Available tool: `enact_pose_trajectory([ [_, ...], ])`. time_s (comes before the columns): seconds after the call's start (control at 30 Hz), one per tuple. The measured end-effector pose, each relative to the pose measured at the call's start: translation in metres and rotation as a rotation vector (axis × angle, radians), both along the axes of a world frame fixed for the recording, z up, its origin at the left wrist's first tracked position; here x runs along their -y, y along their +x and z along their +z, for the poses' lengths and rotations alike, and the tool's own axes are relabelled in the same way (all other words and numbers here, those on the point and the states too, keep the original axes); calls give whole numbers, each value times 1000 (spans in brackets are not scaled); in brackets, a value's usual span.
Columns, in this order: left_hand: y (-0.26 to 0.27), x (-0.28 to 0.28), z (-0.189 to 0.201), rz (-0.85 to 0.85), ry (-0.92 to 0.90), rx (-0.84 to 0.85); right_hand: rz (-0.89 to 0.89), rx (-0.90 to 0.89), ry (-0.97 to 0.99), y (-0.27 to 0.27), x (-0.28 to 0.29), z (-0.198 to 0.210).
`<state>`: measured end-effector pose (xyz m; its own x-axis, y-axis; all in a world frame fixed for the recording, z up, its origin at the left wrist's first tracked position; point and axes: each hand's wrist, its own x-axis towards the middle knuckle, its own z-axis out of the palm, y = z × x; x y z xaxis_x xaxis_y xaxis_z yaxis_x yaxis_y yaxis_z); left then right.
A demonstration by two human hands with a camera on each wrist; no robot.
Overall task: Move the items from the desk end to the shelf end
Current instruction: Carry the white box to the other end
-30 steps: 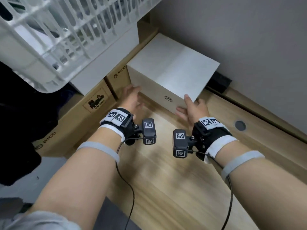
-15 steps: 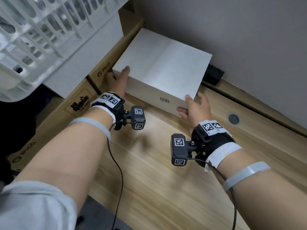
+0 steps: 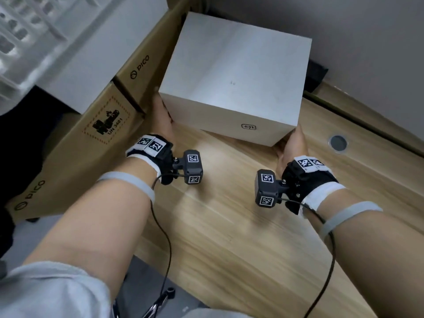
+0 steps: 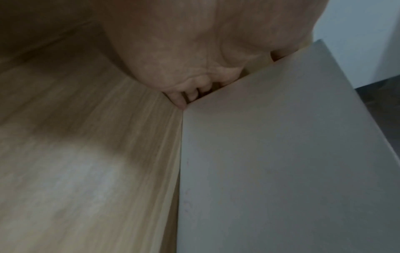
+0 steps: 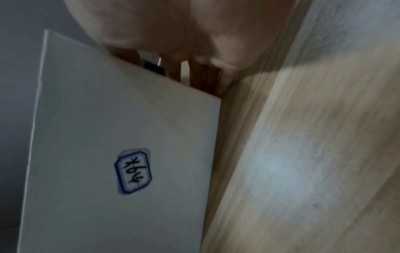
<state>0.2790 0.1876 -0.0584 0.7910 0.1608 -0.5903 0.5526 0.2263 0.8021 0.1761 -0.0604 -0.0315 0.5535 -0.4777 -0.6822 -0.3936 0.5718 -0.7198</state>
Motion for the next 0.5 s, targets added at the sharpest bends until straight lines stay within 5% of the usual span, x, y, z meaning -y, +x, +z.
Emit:
enact_pose_trajectory([
  [0.3, -19, 12, 37, -14, -167, 34, 35, 26, 49, -4, 5, 20],
  [0.5, -15, 28, 47, 66, -112, 64, 67, 16, 87, -8, 4, 26],
])
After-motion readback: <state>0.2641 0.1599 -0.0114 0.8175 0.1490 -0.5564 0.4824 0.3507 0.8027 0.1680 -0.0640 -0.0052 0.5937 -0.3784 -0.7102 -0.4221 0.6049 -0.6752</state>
